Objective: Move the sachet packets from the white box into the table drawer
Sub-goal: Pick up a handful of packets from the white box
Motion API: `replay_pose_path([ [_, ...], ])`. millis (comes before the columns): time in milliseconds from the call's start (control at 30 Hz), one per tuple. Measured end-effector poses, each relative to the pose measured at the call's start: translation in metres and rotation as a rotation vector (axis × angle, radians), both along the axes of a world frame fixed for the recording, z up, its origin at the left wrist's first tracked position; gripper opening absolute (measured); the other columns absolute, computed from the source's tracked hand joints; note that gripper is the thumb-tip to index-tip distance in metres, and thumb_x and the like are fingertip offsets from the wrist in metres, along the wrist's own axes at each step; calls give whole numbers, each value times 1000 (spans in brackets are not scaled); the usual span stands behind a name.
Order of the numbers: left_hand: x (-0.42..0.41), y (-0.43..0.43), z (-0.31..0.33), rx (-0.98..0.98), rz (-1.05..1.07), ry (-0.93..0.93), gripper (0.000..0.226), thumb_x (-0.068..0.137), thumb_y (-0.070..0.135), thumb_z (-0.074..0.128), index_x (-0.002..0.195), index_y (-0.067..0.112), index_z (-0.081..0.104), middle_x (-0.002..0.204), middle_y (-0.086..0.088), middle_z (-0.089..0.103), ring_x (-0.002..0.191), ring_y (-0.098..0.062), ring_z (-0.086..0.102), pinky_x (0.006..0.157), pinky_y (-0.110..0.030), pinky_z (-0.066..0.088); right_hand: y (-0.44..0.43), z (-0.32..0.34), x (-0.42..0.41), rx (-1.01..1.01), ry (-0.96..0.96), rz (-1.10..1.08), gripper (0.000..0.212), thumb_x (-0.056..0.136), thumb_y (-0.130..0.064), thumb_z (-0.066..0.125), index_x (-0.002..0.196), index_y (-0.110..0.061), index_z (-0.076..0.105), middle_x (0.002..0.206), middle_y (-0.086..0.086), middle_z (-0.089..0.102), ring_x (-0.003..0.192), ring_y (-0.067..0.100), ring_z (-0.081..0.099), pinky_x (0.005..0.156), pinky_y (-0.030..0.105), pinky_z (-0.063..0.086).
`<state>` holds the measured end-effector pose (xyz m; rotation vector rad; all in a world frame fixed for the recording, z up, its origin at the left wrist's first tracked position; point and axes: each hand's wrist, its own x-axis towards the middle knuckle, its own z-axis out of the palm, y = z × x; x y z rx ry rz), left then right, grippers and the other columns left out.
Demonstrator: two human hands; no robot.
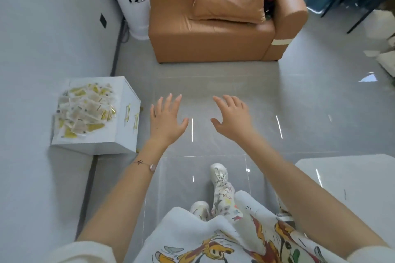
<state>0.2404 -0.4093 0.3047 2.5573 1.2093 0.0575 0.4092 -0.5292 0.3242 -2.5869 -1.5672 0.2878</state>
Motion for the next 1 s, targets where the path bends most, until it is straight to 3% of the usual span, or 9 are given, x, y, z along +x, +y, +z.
replay_pose_path([
  [267,-4,72,-5,15,284,38,70,93,49,46,153,28,16,161,-4,15,147,-30,9,118,-50,11,122,-2,21,0,7,298,70,91,-41,55,151,-24,25,151,6,31,140,27,25,114,38,20],
  [567,-33,127,1,-3,623,45,71,93,46,49,153,25,17,159,-6,20,144,-33,17,115,-51,20,267,15,31,10,51,556,68,89,-43,57,149,-24,31,140,5,46,131,30,37,107,40,27],
  [1000,-119,243,-38,-70,980,-95,69,95,45,49,153,24,17,159,-6,22,146,-31,15,118,-47,16,457,-16,-78,-25,63,862,66,90,-41,54,149,-27,28,140,5,46,131,31,38,107,41,29],
])
